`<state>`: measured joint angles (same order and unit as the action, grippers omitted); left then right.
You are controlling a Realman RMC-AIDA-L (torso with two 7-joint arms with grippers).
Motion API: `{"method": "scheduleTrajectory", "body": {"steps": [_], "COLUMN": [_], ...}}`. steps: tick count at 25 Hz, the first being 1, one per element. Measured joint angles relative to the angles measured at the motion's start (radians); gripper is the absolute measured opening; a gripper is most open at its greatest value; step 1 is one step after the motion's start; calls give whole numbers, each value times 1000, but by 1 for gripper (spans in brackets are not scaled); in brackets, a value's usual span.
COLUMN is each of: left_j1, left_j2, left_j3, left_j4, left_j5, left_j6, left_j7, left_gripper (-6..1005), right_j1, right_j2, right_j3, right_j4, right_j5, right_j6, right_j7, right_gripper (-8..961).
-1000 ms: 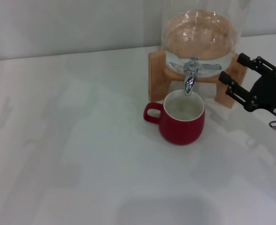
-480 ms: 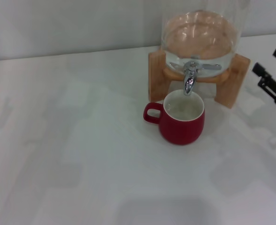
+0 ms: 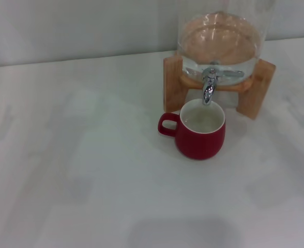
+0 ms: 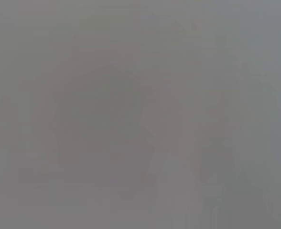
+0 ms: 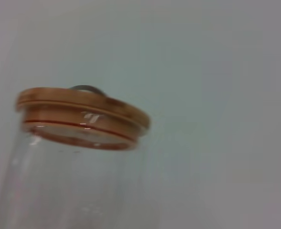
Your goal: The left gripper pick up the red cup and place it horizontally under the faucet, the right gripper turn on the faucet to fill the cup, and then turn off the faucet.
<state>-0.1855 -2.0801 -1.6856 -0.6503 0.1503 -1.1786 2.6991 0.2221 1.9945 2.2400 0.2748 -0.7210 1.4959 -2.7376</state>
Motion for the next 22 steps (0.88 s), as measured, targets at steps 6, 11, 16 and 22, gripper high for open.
{"method": "scheduleTrajectory", "body": {"steps": [6,11,16,22], "left_j1": [-25,-48,-93,-146], "left_j2": [-1,-2,-4,-2], "left_j3": [-2,-2,-16,-31], "left_j4": [2,18,72,139], "left_j5": [0,-9,-18,-66], "left_j6": [17,23,23,29], "left_j7": [27,50,63,63], "left_gripper": [853,853,853,853], "right_j1": [2,8,15,21], "right_j2": [7,7,7,7], "right_j3": [65,66,63,66], "right_j4": [-9,-16,-16,-16], "right_j5": [33,108,193,207], "right_j6": [-36,-73,-127,-155], "right_j7": [-13,-15,7,22], "right_gripper": [610,610,610,610]}}
